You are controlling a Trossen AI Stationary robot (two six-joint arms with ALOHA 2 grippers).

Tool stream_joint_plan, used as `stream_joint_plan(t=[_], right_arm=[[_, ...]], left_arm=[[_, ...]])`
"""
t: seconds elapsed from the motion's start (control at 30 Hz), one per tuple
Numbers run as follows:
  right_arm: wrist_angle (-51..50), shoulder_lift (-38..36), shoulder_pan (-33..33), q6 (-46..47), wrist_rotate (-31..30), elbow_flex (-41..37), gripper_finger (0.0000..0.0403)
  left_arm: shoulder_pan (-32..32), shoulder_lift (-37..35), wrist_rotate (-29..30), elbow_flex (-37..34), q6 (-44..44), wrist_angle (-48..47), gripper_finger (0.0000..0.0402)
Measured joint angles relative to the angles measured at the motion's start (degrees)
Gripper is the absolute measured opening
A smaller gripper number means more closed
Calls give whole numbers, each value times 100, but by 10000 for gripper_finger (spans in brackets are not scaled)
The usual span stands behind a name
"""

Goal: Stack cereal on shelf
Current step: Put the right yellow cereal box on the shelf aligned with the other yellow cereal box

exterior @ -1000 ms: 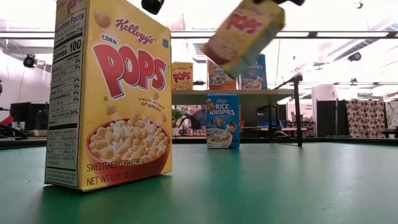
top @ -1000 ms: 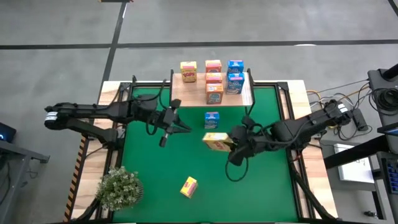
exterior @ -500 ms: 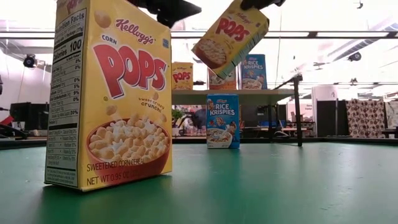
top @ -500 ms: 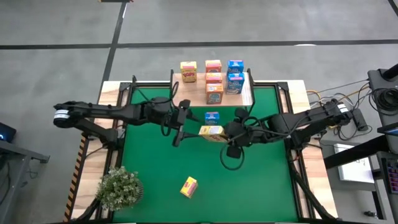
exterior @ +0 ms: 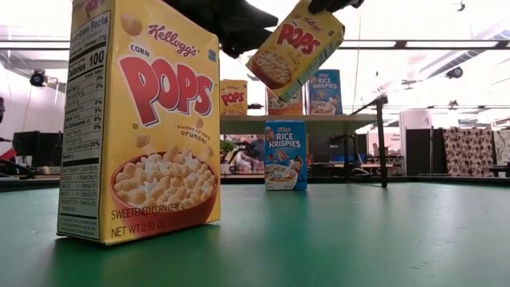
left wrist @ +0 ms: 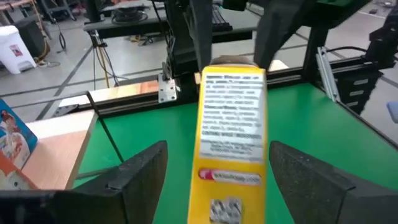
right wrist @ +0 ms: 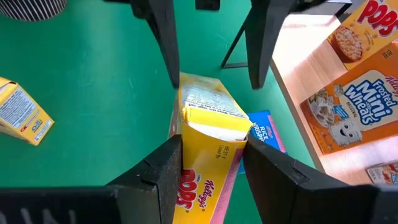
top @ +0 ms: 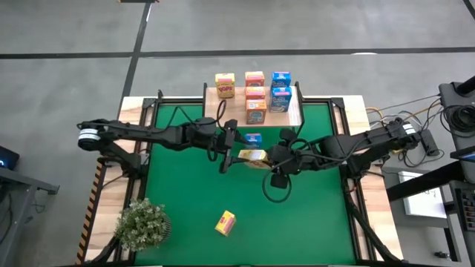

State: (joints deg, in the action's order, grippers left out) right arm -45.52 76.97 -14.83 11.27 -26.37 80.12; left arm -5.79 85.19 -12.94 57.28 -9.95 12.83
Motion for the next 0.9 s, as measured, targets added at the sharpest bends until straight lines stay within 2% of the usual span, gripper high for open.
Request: stream_joint_plan(t=[0.3, 0.47, 0.9], right_arm=[[-22, 0, -2, 0, 0, 0, 153], [-22, 0, 0, -39, 0, -4, 153], [-27, 0, 0, -45, 10, -15, 152]], left_arm=[[-2, 232, -327, 2, 20, 297, 248], [-8, 232, -761, 2, 21, 310, 246], [-90, 655, -710, 2, 233, 927, 246]])
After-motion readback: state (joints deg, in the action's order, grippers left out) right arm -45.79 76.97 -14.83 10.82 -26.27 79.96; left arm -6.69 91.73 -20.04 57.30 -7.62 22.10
